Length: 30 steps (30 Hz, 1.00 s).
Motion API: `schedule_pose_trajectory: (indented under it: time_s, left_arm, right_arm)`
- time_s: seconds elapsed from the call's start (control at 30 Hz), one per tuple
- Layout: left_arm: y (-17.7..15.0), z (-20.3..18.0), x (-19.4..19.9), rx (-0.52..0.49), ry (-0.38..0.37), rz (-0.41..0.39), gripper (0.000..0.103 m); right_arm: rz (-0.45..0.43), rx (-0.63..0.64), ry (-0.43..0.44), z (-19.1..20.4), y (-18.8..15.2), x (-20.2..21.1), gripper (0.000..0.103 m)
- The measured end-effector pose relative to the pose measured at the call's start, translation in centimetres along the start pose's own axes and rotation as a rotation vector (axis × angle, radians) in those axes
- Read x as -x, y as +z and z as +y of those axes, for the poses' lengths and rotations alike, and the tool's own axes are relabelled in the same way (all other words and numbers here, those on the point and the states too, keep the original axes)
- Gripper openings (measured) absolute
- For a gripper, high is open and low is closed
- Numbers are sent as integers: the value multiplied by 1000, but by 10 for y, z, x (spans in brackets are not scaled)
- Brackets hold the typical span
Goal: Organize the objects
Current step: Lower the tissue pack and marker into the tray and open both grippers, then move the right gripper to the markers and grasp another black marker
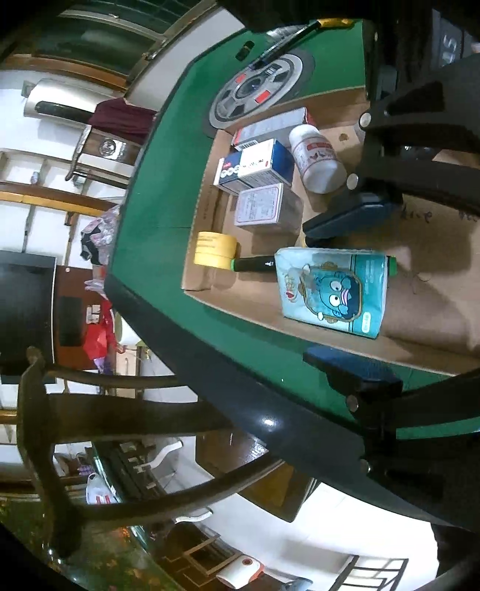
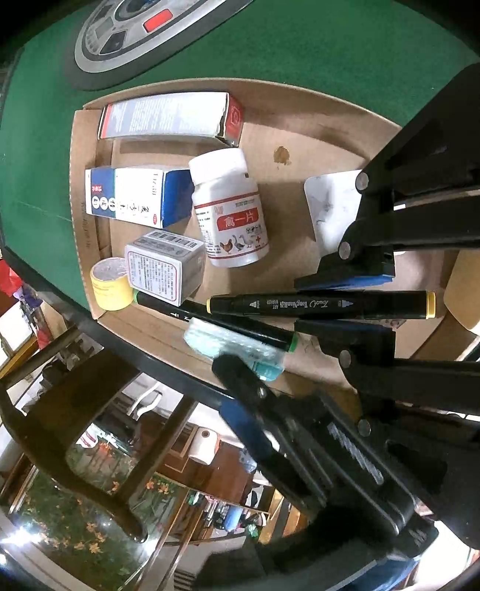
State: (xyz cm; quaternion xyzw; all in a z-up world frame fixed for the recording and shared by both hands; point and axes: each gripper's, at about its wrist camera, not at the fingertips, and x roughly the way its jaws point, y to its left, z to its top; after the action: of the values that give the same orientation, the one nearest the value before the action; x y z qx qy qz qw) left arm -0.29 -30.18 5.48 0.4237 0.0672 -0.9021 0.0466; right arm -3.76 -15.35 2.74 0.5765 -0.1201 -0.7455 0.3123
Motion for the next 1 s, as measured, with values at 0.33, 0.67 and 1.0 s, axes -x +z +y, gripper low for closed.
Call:
schedule_pose_trajectory:
  time_s: [0.33, 0.67, 1.0]
  left_arm:
    - [-3, 4, 28, 27, 5, -24, 61]
    - [-13, -32, 67, -52, 16, -73, 62]
    - [-27, -124, 94, -189, -62, -84, 62]
  right_arm:
    - [-21, 27, -44, 6, -7, 3, 14]
    - [-107, 65, -78, 1, -26, 48, 16]
    - [-238, -3, -123, -50, -56, 112, 22]
